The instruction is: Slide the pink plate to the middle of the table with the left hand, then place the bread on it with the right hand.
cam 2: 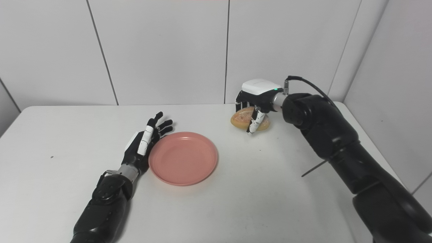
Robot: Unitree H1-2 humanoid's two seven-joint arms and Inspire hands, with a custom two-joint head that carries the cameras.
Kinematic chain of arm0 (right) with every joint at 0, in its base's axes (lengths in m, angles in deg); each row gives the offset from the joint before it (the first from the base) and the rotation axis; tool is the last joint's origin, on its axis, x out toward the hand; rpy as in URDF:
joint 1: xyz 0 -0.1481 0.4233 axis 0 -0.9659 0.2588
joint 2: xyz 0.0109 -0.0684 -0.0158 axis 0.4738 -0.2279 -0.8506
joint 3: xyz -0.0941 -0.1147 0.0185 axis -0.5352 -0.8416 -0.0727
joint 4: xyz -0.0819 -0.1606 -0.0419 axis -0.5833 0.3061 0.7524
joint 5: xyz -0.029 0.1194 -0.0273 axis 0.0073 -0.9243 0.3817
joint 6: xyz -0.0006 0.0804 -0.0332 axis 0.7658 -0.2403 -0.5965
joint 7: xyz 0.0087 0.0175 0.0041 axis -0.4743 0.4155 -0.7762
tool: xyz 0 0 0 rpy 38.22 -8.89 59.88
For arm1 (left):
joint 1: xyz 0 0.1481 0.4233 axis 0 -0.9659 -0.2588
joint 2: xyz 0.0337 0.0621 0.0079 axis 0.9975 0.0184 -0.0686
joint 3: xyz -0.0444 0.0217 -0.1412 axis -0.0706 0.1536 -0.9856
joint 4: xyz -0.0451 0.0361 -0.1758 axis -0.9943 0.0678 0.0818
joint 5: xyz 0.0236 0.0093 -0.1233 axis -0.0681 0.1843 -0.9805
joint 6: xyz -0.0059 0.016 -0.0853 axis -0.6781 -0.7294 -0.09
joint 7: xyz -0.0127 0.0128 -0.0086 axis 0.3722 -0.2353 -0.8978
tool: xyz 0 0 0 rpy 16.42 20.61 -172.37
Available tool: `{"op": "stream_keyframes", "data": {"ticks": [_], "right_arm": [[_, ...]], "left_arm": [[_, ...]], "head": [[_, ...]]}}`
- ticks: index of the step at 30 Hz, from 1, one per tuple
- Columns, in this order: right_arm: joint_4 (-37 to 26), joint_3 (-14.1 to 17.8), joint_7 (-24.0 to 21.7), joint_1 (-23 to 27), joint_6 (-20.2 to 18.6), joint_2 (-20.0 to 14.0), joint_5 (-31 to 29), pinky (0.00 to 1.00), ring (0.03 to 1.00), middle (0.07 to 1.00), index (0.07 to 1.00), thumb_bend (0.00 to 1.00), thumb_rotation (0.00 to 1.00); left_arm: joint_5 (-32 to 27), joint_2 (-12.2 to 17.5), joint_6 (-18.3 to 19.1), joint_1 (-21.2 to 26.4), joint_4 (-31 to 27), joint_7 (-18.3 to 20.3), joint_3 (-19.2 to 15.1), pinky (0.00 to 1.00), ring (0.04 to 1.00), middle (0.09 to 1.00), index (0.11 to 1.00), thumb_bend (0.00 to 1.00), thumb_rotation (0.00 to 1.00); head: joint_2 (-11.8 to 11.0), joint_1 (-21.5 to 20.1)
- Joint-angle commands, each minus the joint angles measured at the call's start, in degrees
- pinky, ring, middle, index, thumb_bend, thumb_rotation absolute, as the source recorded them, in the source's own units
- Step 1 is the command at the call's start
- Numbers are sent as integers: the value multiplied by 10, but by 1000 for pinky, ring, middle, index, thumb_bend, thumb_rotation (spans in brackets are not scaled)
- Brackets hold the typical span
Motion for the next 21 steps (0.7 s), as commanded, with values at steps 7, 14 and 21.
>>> {"op": "stream_keyframes", "data": {"ticks": [7, 14, 21], "right_arm": [[-118, 10, -65, 35, -22, 18, -18, 399, 434, 524, 475, 517, 0], [-184, 3, -107, 34, -37, 49, -11, 388, 434, 516, 478, 519, 0], [-179, -17, -127, 38, -33, 81, 3, 457, 453, 527, 460, 518, 0]], "left_arm": [[14, -35, 15, -2, 43, 4, 19, 861, 888, 886, 990, 815, 972], [17, -33, 8, -2, 44, 4, 22, 849, 883, 887, 995, 828, 960], [16, -33, 11, -8, 34, 7, 25, 852, 886, 890, 1000, 828, 961]], "head": [[-2, 18], [-2, 19], [0, 20]]}}
